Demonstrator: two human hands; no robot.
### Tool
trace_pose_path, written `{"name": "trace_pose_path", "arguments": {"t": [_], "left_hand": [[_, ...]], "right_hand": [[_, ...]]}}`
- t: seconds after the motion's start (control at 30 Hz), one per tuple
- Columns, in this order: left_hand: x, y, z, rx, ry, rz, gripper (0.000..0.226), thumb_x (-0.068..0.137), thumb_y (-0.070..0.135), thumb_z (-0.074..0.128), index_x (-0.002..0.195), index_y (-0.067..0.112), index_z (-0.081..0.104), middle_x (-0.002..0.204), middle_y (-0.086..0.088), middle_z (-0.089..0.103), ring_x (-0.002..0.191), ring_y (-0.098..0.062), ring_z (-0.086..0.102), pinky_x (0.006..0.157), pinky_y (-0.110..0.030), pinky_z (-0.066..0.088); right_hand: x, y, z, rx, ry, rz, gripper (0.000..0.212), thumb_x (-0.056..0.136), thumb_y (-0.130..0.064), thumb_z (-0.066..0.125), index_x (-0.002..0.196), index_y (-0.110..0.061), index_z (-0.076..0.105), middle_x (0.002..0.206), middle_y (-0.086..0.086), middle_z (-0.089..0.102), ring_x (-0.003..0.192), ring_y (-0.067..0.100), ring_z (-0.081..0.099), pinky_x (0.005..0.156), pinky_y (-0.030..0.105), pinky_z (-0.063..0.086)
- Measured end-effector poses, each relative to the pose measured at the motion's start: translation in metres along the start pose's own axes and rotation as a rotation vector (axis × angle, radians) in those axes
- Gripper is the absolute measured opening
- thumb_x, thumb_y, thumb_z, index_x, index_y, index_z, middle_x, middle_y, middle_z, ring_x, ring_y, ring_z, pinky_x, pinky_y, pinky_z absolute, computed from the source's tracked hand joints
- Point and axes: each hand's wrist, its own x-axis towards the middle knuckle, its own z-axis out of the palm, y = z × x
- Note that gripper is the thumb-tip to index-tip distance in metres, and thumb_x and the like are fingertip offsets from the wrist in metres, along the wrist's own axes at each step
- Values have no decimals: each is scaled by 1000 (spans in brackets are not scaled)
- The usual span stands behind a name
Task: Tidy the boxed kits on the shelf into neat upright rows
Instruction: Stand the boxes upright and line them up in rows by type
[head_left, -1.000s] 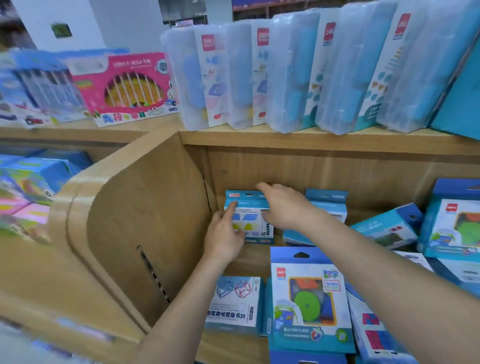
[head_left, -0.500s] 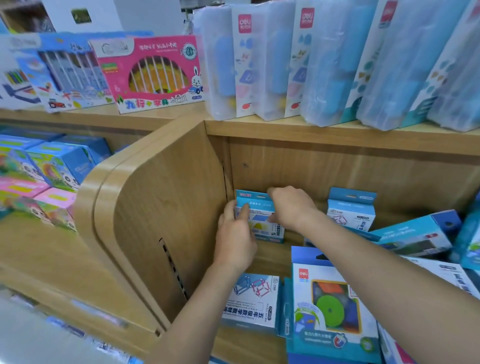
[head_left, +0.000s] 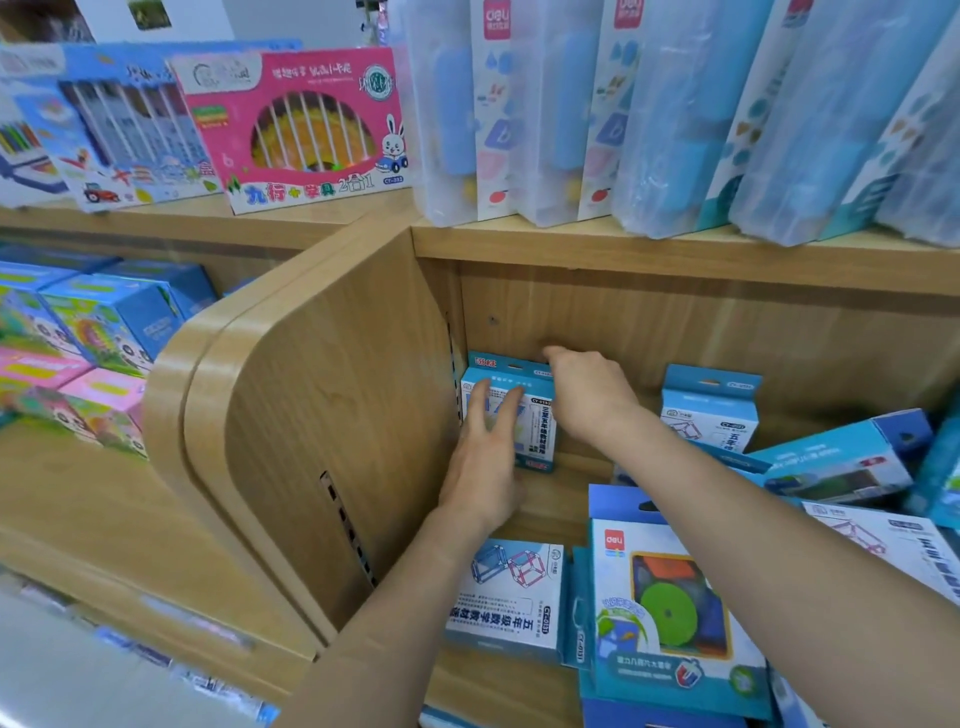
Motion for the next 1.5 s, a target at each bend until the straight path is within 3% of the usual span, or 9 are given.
{"name": "trace_pose_path", "arguments": {"t": [0.13,0.4,0.57,0.7,0.8,0.97,1.13,1.3,1.5], "left_hand": [[2,0,0,-132,31,-24,90,73,-14,61,146,23,24,153,8,-2,135,-23,33,101,-34,46],[-14,1,-14,-269,31,37,81,77,-10,55,145,26,31,156,7,11,140,-11,24,104,-13,29],[-80,7,-49,-423,-255,96,71,72,4,59,123,50,42,133,27,44,124,8,39,102,-13,35],[-119,-1,-46,-93,-429,203,87,72,43,63,143,43,14,153,20,15,142,1,11,116,-27,16],[-123,-10,-32,162,-494,145,96,78,36,64,148,39,-1,156,18,-7,143,-1,-10,119,-36,-1],[-118,-17,-13,250,-431,117,99,73,25,65,147,37,0,157,13,-7,143,-6,-10,118,-39,-2],[-112,-19,-3,243,-329,150,97,72,21,66,148,34,7,145,7,16,136,-11,6,117,-39,8],[-129,-21,-6,239,-185,191,96,67,19,66,144,36,11,141,3,22,134,-17,12,116,-33,5],[-153,-16,-8,351,-42,181,100,48,27,76,138,26,33,127,-5,46,123,-24,34,109,-47,27]], "right_hand": [[0,3,-2,-2,-28,-18,38,87,-2,56,122,-13,46,117,16,62,103,32,61,73,36,50],[-10,-1,-6,-236,-64,-54,71,88,-18,62,141,-29,17,107,6,63,81,23,58,51,32,39],[-75,8,-34,-68,-102,-203,59,91,-36,57,141,-35,27,124,1,57,115,25,51,88,41,45],[-124,22,-10,-141,-127,-310,46,90,-56,46,132,-38,40,135,-16,44,137,10,27,104,45,29],[-141,31,14,-170,-5,-335,42,84,-59,37,112,-34,56,124,-9,59,130,18,46,92,51,42],[-149,53,38,-225,-5,-336,43,83,-58,37,109,-33,61,134,-5,54,131,19,39,86,46,47],[-153,64,54,-178,-19,-285,43,85,-54,39,112,-31,64,129,2,59,129,18,34,84,45,49],[-156,60,50,151,96,-246,47,89,-53,41,124,-27,59,135,-1,52,131,16,36,102,42,37],[-156,67,46,60,-197,-198,50,91,-55,46,138,-46,35,149,-16,30,139,9,21,110,34,22]]}}
